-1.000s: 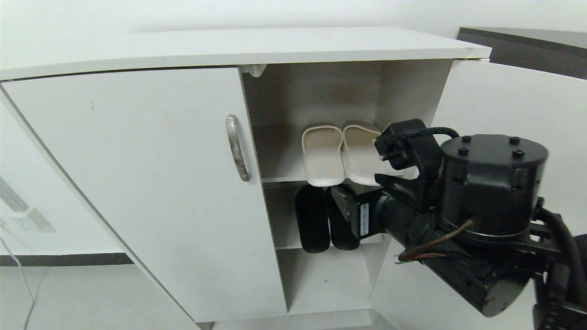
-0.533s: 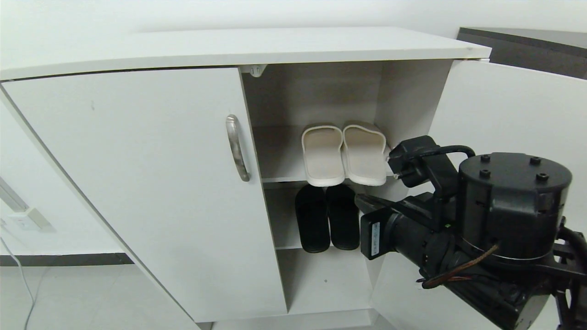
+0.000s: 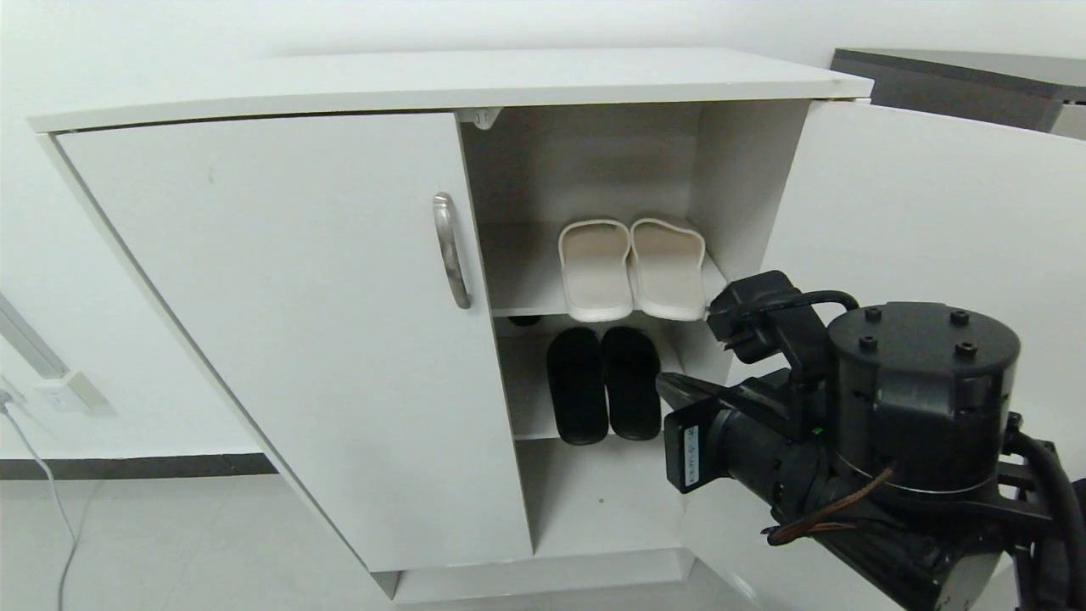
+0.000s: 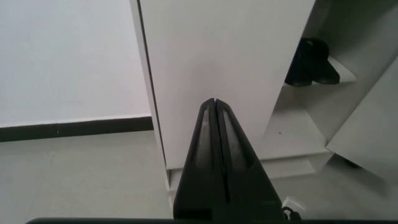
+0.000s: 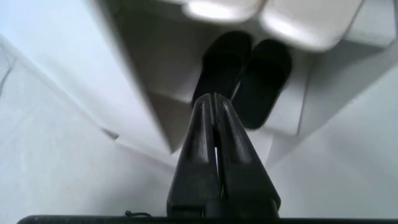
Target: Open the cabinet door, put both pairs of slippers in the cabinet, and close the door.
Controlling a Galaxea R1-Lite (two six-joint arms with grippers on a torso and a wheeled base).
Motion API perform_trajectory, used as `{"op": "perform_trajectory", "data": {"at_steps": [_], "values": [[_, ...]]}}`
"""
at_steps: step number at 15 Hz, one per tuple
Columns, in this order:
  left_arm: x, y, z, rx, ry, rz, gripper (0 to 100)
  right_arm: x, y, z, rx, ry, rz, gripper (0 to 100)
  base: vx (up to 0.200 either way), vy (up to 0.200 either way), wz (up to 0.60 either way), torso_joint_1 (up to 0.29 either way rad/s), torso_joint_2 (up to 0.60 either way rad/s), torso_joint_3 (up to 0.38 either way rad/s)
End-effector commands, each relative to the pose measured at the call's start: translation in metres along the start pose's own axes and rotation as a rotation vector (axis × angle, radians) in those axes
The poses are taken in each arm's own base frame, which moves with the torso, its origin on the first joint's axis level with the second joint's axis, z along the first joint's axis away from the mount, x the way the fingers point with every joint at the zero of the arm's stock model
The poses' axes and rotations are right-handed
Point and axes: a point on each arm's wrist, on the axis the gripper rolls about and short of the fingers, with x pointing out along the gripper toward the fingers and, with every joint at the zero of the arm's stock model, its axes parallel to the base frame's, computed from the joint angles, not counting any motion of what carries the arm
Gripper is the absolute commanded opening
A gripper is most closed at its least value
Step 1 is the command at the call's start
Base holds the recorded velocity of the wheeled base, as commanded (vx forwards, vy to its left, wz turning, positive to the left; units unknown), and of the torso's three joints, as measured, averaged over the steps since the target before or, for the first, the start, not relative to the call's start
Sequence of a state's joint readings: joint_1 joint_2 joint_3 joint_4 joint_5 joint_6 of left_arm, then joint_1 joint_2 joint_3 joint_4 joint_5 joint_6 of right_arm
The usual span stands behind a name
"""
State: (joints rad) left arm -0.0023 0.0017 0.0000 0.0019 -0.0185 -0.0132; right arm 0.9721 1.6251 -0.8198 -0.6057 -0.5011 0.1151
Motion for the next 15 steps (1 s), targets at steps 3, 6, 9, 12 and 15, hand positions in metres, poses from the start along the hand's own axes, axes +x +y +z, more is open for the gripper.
{"op": "perform_trajectory", "data": {"at_steps": [3, 6, 9, 12, 15], "values": [[0.0000, 0.0000, 0.0000, -0.001, -0.001, -0.001, 0, 0.0022, 0.0003, -0.0045, -0.009, 0.014, -0.003, 0, -0.200, 0.000, 0.00, 0.001, 0.01, 0.006], [0.0000, 0.0000, 0.0000, -0.001, -0.001, -0.001, 0, 0.0021, 0.0002, -0.0049, -0.010, 0.016, -0.003, 0, -0.200, 0.000, 0.00, 0.001, 0.00, 0.001], [0.0000, 0.0000, 0.0000, -0.001, -0.001, -0.001, 0, 0.0020, 0.0000, -0.0062, -0.014, 0.020, -0.004, 0, -0.200, 0.000, 0.00, 0.002, 0.00, 0.001], [0.0000, 0.0000, 0.0000, -0.002, -0.001, 0.002, 0, 0.0021, -0.0002, -0.0083, -0.018, 0.027, -0.003, 0, -0.133, 0.000, 0.00, 0.000, 0.00, 0.003], [0.0000, 0.0001, 0.0000, -0.001, -0.001, 0.001, 0, 0.0018, -0.0003, -0.0101, -0.022, 0.033, 0.005, 0, 0.000, 0.000, 0.00, 0.000, 0.00, 0.000]]}}
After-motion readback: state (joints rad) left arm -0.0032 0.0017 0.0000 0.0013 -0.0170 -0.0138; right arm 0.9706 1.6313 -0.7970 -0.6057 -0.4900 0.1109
